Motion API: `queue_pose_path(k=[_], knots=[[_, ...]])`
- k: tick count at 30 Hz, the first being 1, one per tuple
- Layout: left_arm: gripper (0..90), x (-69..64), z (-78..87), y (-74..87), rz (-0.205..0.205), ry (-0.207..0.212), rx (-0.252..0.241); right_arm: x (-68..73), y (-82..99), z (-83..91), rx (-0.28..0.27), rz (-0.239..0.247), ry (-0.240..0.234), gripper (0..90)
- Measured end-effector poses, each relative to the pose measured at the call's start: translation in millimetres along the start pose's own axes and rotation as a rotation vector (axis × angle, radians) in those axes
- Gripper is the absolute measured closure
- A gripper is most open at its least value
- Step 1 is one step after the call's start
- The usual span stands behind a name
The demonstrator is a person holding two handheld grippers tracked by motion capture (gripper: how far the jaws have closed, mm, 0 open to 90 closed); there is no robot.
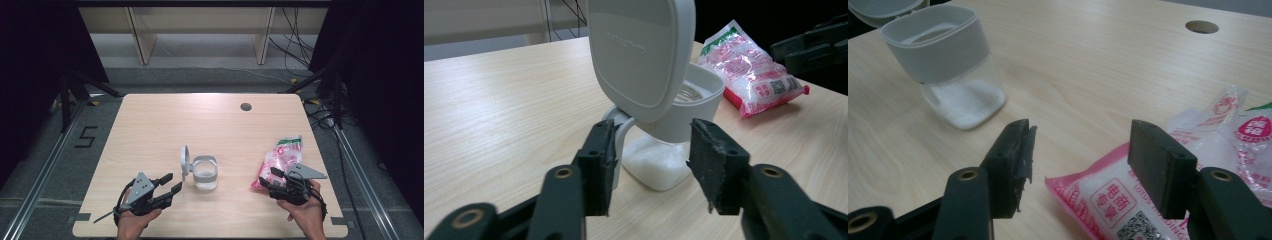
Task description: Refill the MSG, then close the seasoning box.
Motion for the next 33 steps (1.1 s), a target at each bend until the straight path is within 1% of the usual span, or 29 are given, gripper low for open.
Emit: queue_pose_path(k=[1,2,3,4,5,6,7,8,9,10,11,12,13,14,15,17,18,19,20,21,22,25,27,28,29,30,31,32,33], knots=[[60.2,0.0,0.0,0.0,0.000,0.000,0.000,1.6,1.0,-1.2,0.007,0.005,-0.004,42.8],[63.3,1.8,-1.8,1.0,0.015,-0.013,-0.005,1.3,1.4,-3.1,0.000,0.043,-0.006,42.8],[66.4,1.8,-1.8,1.0,0.015,-0.013,-0.005,4.7,2.6,-3.9,0.012,0.038,-0.017,42.8],[70.8,5.5,-2.9,0.4,0.022,-0.010,-0.015,7.4,2.9,-5.3,0.010,0.033,-0.024,42.7],[73.3,5.5,-2.9,0.4,0.022,-0.010,-0.015,7.4,2.9,-5.3,0.010,0.033,-0.024,42.7],[76.1,7.4,-2.6,-0.3,0.017,-0.011,-0.022,10.6,4.0,-5.9,0.027,0.052,-0.022,42.6],[78.8,12.2,-0.9,-1.0,-0.003,-0.040,-0.021,12.2,4.0,-7.2,0.022,0.057,-0.025,42.6],[80.1,12.2,-0.9,-1.0,-0.003,-0.040,-0.021,15.9,5.0,-6.5,0.035,0.036,-0.026,42.6],[82.3,12.5,-1.4,-0.9,0.014,-0.048,-0.025,15.7,4.2,-8.4,0.021,0.058,-0.039,42.6],[84.5,14.9,-0.8,-2.1,-0.005,-0.058,-0.033,20.0,6.1,-6.8,0.049,0.028,-0.043,42.5],[85.7,14.9,-0.8,-2.1,-0.005,-0.058,-0.033,18.8,5.5,-8.3,0.034,0.059,-0.037,42.5],[86.8,15.4,-1.9,-2.2,-0.015,-0.053,-0.034,19.4,5.6,-8.7,0.034,0.061,-0.040,42.4],[87.3,15.5,-2.4,-2.7,-0.016,-0.054,-0.039,19.7,4.7,-9.2,0.022,0.077,-0.048,42.4],[88.1,15.7,-2.3,-2.8,-0.021,-0.057,-0.030,20.6,5.4,-8.4,0.030,0.069,-0.038,42.4],[88.5,16.2,-2.5,-3.6,-0.031,-0.060,-0.026,22.2,5.7,-8.2,0.034,0.061,-0.044,42.3],[89.0,16.2,-3.3,-4.1,-0.028,-0.059,-0.028,22.3,5.8,-8.3,0.031,0.067,-0.043,42.3],[89.0,16.5,-5.8,-5.2,-0.038,-0.048,-0.020,22.5,6.5,-8.8,0.032,0.078,-0.052,42.2],[89.0,16.2,-6.5,-5.5,-0.027,-0.057,-0.016,24.5,7.6,-8.6,0.041,0.064,-0.056,42.2],[89.1,16.2,-6.5,-5.5,-0.027,-0.057,-0.016,24.5,7.6,-8.6,0.041,0.064,-0.056,42.2],[89.1,16.8,-7.4,-6.2,-0.034,-0.056,-0.013,26.3,7.7,-8.5,0.039,0.052,-0.054,42.2],[89.1,17.9,-9.0,-8.7,-0.035,-0.055,-0.021,26.2,8.0,-10.0,0.038,0.084,-0.082,42.2],[89.2,18.6,-9.6,-11.9,-0.038,-0.065,-0.023,25.6,9.1,-9.5,0.044,0.077,-0.061,42.0],[89.2,19.3,-10.3,-13.4,-0.038,-0.064,-0.025,25.5,9.8,-9.7,0.050,0.074,-0.064,41.6],[89.1,19.7,-11.0,-13.7,-0.035,-0.062,-0.030,25.9,10.1,-9.4,0.052,0.063,-0.061,41.6],[89.1,19.7,-11.1,-13.8,-0.036,-0.059,-0.031,24.8,9.9,-9.5,0.049,0.073,-0.058,41.6],[89.1,19.5,-10.1,-13.7,-0.031,-0.066,-0.027,24.9,9.9,-9.6,0.050,0.071,-0.059,41.6],[89.1,19.8,-9.8,-14.0,-0.042,-0.063,-0.025,28.4,10.9,-8.7,0.062,0.035,-0.062,41.6],[89.1,19.7,-9.7,-14.2,-0.042,-0.063,-0.024,25.2,10.0,-10.6,0.044,0.073,-0.057,41.6],[89.1,19.7,-9.7,-14.7,-0.044,-0.063,-0.025,26.0,10.6,-10.5,0.051,0.067,-0.059,41.6]])
Point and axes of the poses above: each handheld gripper's, and its own axes: z roughly backward along the jaws, y roughly out of its underside, x roughly to its left, the point moved 7 cm from there along -z, roughly forward along the jaws, and after that the axes turned 6 degrees about z, right-handed, at the moved point
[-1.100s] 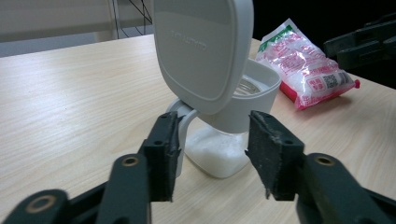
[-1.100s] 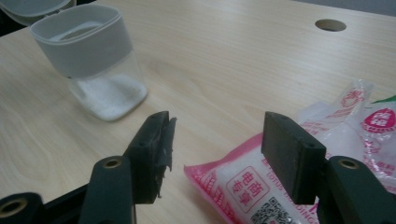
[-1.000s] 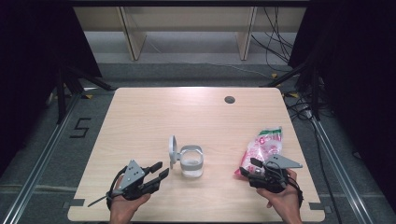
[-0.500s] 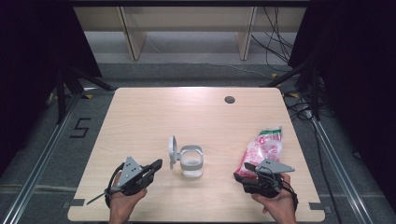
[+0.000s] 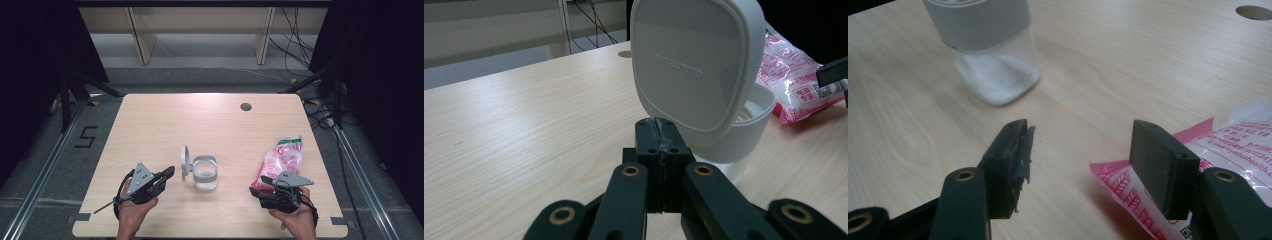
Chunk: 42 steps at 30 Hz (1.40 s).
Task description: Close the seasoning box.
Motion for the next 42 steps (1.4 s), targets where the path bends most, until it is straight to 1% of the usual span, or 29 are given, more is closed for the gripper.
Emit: queue_pose_path(k=[2,3,4,5,6,7,9,10,13,14,15,16,17,18,21,22,23,24,26,28,29,30,31,33,34,35,38,41,42], knots=[[89.1,-0.4,-0.2,-0.4,0.002,0.001,-0.001,0.8,0.1,0.1,0.001,-0.005,0.000,41.6],[89.0,-1.5,-0.7,-0.8,0.015,0.006,-0.002,0.5,0.4,-0.2,0.006,0.012,-0.001,41.6],[89.0,-2.1,-1.8,-1.6,0.025,0.012,-0.009,0.5,0.4,-0.2,0.006,0.012,-0.001,41.6],[89.0,-1.9,-1.7,-2.4,0.014,0.015,-0.006,1.2,0.0,-0.5,0.003,0.005,-0.003,41.6],[89.0,-2.6,-1.6,-3.7,0.018,0.013,-0.005,3.6,0.6,-0.1,0.012,-0.017,-0.008,41.6],[89.0,-2.0,-1.2,-4.9,0.000,0.014,-0.003,2.3,0.3,-1.0,0.004,-0.003,-0.008,41.6],[89.0,-2.5,-1.1,-5.7,0.003,0.015,-0.006,3.0,0.9,-1.1,0.008,-0.012,-0.008,41.7],[89.0,-4.0,-2.1,-6.8,0.015,0.020,-0.018,3.3,1.0,-1.4,0.008,-0.015,-0.005,41.7],[89.1,-4.0,-0.9,-8.2,0.002,0.021,-0.016,3.0,1.1,-1.5,0.015,-0.006,-0.005,41.7],[89.1,-4.9,-0.8,-8.8,0.015,0.021,-0.017,1.1,0.5,-2.4,0.007,0.017,-0.004,41.7],[89.1,-5.4,-0.6,-11.7,-0.005,0.024,-0.020,2.7,0.3,-3.2,0.011,0.026,-0.026,41.7],[89.1,-5.4,-0.6,-11.7,-0.005,0.024,-0.020,2.7,0.3,-3.2,0.011,0.026,-0.026,41.7],[89.1,-7.9,-0.8,-14.4,0.000,0.031,-0.026,2.9,-0.6,-3.0,0.004,0.028,-0.012,41.7],[89.1,-8.6,-0.5,-16.0,-0.012,0.031,-0.027,4.1,-0.7,-3.0,0.003,0.021,-0.016,41.6],[89.1,-11.9,-2.5,-18.3,-0.004,0.038,-0.025,5.0,-0.5,-4.4,0.005,0.022,-0.023,41.3],[89.1,-12.1,-3.9,-19.4,-0.018,0.045,-0.031,5.3,-0.1,-4.0,0.013,0.024,-0.036,41.1],[89.1,-13.0,-4.2,-19.7,-0.016,0.041,-0.026,5.3,-0.1,-4.0,0.014,0.027,-0.033,40.9],[89.1,-13.2,-4.9,-20.1,-0.027,0.042,-0.022,5.0,-0.3,-4.5,0.008,0.028,-0.019,40.8],[89.1,-15.1,-7.6,-21.3,-0.028,0.050,-0.030,5.3,0.4,-4.0,0.015,0.019,-0.012,40.5],[89.1,-17.3,-9.0,-21.7,-0.017,0.050,-0.030,3.9,-0.2,-4.1,0.007,0.032,-0.004,40.3],[89.1,-17.3,-9.0,-21.7,-0.017,0.050,-0.030,3.9,-0.2,-4.1,0.007,0.032,-0.004,40.3],[89.0,-18.6,-10.9,-22.6,-0.032,0.062,-0.036,5.2,0.2,-4.3,0.015,0.031,-0.034,40.1],[89.0,-19.0,-11.0,-22.6,-0.027,0.060,-0.033,5.2,0.0,-4.7,0.010,0.029,-0.025,40.1],[89.0,-19.6,-11.3,-23.0,-0.027,0.061,-0.034,6.6,0.1,-4.8,0.008,0.019,-0.029,40.0],[89.0,-20.6,-11.6,-23.2,-0.017,0.062,-0.037,6.6,0.4,-4.7,0.015,0.024,-0.032,40.0],[89.1,-20.3,-11.2,-23.9,-0.032,0.059,-0.035,6.7,0.2,-4.0,0.015,0.019,-0.016,40.0],[89.1,-22.1,-11.2,-24.8,-0.032,0.059,-0.031,7.0,-0.4,-4.3,0.010,0.032,-0.018,40.0],[89.0,-24.6,-12.4,-27.0,-0.045,0.066,-0.034,7.2,-0.1,-4.0,0.015,0.032,-0.023,40.0],[89.0,-25.5,-12.7,-27.3,-0.041,0.065,-0.034,7.0,-0.4,-4.2,0.009,0.030,-0.017,40.0]])
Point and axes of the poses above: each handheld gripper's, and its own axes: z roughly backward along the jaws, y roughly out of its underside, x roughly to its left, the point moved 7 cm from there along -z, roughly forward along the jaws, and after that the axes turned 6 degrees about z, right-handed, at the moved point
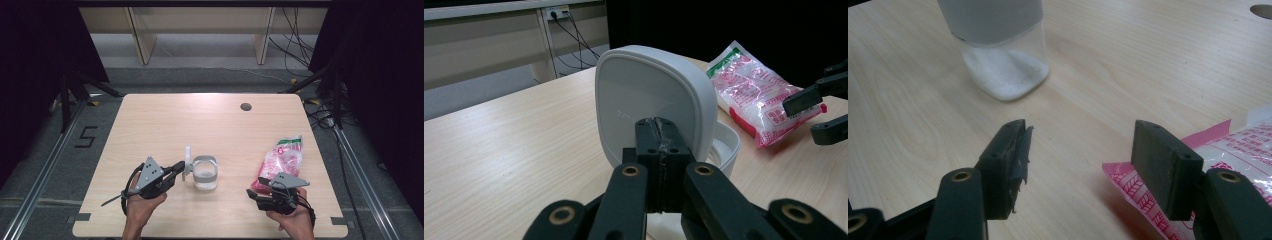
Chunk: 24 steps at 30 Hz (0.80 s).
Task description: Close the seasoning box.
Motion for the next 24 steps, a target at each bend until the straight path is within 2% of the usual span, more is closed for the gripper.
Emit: queue_pose_path(k=[4,8,14,16,18,21,22,24], knots=[[89.0,-2.8,-1.9,-0.5,0.003,0.007,0.000,0.2,0.4,0.2,0.006,0.002,-0.006,40.0],[89.0,-8.1,-5.9,-0.8,-0.012,0.025,0.004,0.9,0.5,-0.5,0.009,0.003,-0.012,40.0],[88.5,-15.8,-10.9,0.1,0.003,0.048,-0.003,0.5,0.5,-1.0,0.005,0.010,-0.008,39.9],[87.0,-16.1,-10.4,0.3,-0.012,0.055,0.003,0.5,0.7,-0.6,0.009,0.010,-0.011,39.9],[83.9,-17.2,-8.2,0.8,0.002,0.051,0.005,-0.4,-0.1,-0.4,0.003,0.022,-0.004,39.9],[77.2,-16.7,-5.7,1.3,-0.006,0.066,0.011,0.3,0.8,-1.1,0.007,0.011,-0.008,39.9],[75.5,-16.3,-3.3,3.1,0.017,0.058,0.006,0.4,0.8,-0.9,0.009,0.012,-0.011,39.9],[72.7,-14.1,-0.8,5.4,0.013,0.057,0.011,0.6,0.2,-1.2,0.004,0.011,-0.009,39.9]])
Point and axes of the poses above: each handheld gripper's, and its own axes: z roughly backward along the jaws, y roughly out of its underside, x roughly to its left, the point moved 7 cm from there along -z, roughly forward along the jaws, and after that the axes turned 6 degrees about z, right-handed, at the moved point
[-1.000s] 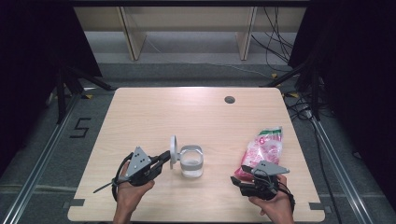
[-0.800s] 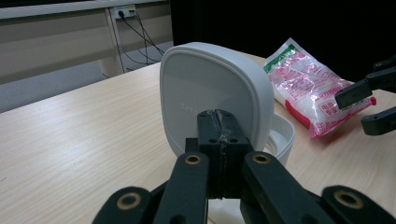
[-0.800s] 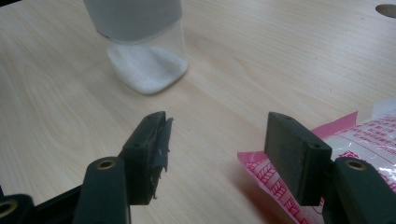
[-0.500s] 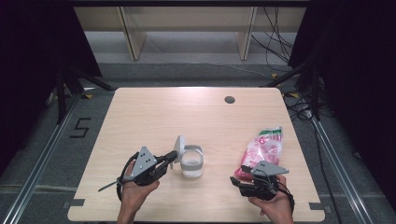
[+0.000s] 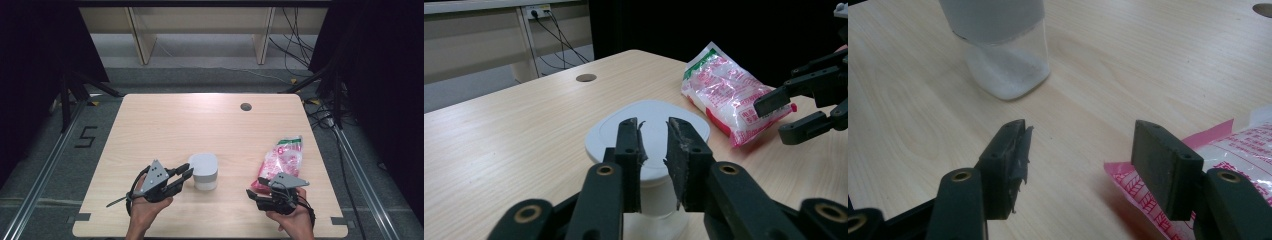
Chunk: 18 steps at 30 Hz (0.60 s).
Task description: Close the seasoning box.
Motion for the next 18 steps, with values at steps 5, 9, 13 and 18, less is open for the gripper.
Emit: queue_pose_path(k=[5,9,13,18], knots=[[64.2,1.0,2.8,6.3,0.025,0.004,0.013,0.1,0.3,0.0,0.002,-0.006,0.004,39.9],[57.5,1.8,4.1,11.2,0.011,-0.003,0.023,1.0,1.0,0.2,0.008,-0.019,0.006,39.8],[51.0,0.4,5.6,13.5,0.029,0.011,0.002,0.3,1.3,-0.3,0.007,-0.010,0.002,39.8],[42.6,-0.9,4.3,18.3,0.025,-0.001,0.020,-0.3,2.4,0.0,0.014,-0.017,-0.001,39.7]])
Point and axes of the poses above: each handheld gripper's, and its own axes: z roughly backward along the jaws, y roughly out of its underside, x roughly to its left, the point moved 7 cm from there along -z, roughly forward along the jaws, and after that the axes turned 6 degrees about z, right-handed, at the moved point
